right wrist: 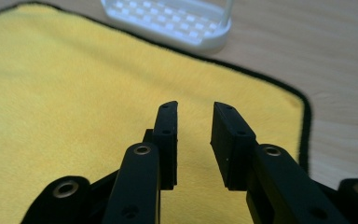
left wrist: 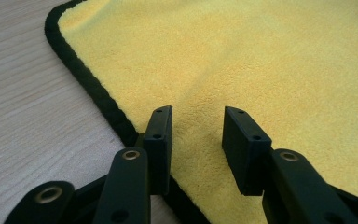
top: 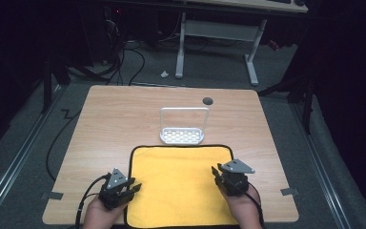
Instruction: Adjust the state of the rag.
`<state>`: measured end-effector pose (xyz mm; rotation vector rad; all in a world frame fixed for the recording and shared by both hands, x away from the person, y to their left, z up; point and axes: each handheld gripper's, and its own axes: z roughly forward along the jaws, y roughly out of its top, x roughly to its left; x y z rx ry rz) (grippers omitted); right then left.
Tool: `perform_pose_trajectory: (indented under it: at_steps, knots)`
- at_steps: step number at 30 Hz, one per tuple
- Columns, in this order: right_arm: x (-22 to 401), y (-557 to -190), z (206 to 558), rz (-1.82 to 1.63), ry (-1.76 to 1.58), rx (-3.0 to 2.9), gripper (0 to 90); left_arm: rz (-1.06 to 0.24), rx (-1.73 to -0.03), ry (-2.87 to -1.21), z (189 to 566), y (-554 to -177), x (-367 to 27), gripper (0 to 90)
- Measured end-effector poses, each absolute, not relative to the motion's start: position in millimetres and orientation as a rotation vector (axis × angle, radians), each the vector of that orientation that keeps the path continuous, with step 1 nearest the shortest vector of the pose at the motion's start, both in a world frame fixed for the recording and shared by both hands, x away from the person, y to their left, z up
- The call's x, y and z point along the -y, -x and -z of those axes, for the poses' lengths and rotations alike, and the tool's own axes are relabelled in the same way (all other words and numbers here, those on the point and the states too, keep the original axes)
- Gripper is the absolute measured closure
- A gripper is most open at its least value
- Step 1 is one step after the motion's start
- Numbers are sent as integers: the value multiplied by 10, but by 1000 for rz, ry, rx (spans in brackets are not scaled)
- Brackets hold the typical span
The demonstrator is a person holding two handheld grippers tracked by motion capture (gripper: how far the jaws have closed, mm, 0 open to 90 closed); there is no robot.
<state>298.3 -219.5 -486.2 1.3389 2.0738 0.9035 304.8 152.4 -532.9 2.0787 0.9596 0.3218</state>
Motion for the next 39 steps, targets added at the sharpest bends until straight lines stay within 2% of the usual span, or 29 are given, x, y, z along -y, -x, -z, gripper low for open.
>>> perform_pose_trajectory:
  at_steps: [6, 9, 16, 19, 21, 25, 30, 34, 39]
  knots:
    - [2191, -3055, 5203, -811, -1394, -2136, 737, -320, -951, -2094, 5318, -3062, -1439, 627]
    - [2278, -3060, 5227, -816, -1406, -2128, 734, -311, -936, -2107, 5312, -3073, -1385, 627]
    - [2794, -3148, 5226, -772, -1495, -2028, 730, -288, -866, -2120, 5319, -3134, -988, 614]
    - [2864, -3165, 5228, -778, -1511, -2015, 724, -255, -873, -2110, 5313, -3159, -977, 607]
    - [2873, -3146, 5193, -810, -1503, -1995, 679, -264, -907, -2072, 5261, -3247, -1077, 598]
    - [2784, -3056, 5132, -884, -1463, -1980, 661, -287, -984, -2011, 5204, -3453, -1221, 560]
    - [2415, -2847, 5095, -954, -1317, -2048, 638, -292, -1075, -1971, 5208, -3863, -1279, 506]
    - [2215, -2753, 5080, -993, -1256, -2091, 627, -260, -1157, -1944, 5269, -4137, -1259, 502]
    - [1975, -2601, 5000, -989, -1112, -2128, 613, -249, -1179, -1955, 5293, -4299, -1146, 500]
